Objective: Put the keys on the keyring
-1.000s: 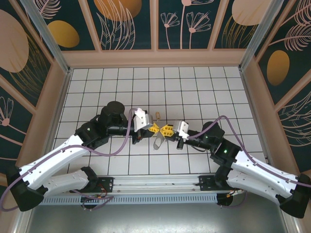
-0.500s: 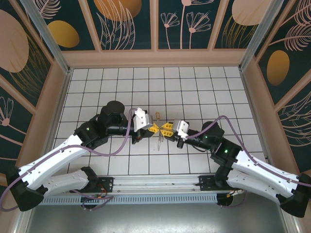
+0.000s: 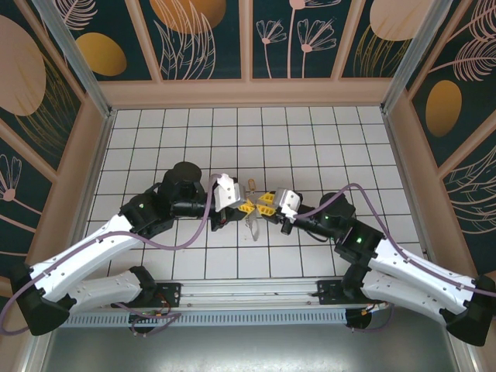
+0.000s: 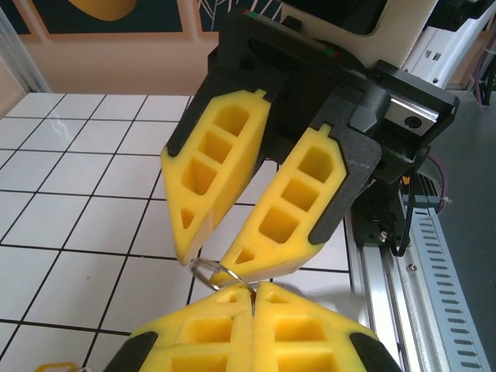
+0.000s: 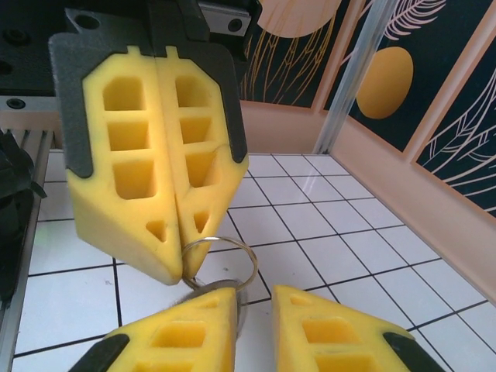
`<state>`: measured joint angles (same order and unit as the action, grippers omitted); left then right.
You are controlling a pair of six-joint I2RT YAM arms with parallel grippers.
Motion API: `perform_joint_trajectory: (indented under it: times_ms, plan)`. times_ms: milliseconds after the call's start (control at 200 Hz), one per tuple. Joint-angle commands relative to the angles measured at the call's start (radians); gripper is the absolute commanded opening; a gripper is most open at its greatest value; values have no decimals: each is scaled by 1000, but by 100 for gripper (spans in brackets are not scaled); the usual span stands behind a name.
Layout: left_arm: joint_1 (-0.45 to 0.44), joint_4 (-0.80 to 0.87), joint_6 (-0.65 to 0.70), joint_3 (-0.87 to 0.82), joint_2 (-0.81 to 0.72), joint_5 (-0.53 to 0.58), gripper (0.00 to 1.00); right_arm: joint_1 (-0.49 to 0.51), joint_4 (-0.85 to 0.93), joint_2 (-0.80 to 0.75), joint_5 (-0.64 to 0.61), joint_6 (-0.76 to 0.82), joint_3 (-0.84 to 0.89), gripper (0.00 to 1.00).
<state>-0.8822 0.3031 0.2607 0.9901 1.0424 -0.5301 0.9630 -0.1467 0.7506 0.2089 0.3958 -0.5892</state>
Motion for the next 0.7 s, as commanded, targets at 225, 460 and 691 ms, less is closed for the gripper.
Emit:
perform_joint_trajectory:
  times_ms: [225, 460, 691]
  plan:
    - [-22, 25, 26, 36, 11, 16, 0, -1, 16, 18, 33, 35, -55, 24]
    - [-23, 27, 28, 38, 22, 18, 0, 2, 16, 13, 75, 39, -52, 34]
    - [-23, 23, 22, 37, 24, 11, 0, 14, -7, 18, 137, 43, -40, 35]
